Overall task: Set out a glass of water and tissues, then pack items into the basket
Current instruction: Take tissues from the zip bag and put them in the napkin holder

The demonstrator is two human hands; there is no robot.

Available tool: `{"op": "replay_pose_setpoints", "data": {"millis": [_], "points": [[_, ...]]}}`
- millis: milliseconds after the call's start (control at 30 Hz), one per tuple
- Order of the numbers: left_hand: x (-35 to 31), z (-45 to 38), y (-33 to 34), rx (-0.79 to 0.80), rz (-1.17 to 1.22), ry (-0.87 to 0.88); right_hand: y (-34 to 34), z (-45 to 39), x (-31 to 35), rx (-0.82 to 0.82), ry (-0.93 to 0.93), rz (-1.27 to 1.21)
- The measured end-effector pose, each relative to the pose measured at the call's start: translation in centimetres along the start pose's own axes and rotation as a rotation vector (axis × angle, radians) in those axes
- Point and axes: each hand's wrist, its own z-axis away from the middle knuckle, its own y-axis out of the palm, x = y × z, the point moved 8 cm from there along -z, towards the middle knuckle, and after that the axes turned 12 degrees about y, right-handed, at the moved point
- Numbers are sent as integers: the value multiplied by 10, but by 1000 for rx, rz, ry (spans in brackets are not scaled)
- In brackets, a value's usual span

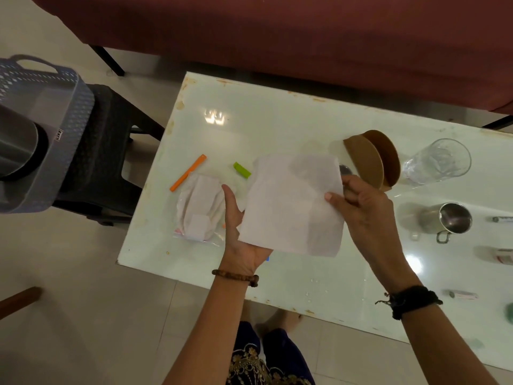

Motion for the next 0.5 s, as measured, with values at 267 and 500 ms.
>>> {"op": "replay_pose_setpoints", "data": {"millis": [267,500], "points": [[4,-6,24,88,55,-21,39,45,29,14,-460,507],[-1,-11,32,65,43,-35,66,56,26,3,-603,702]]}}
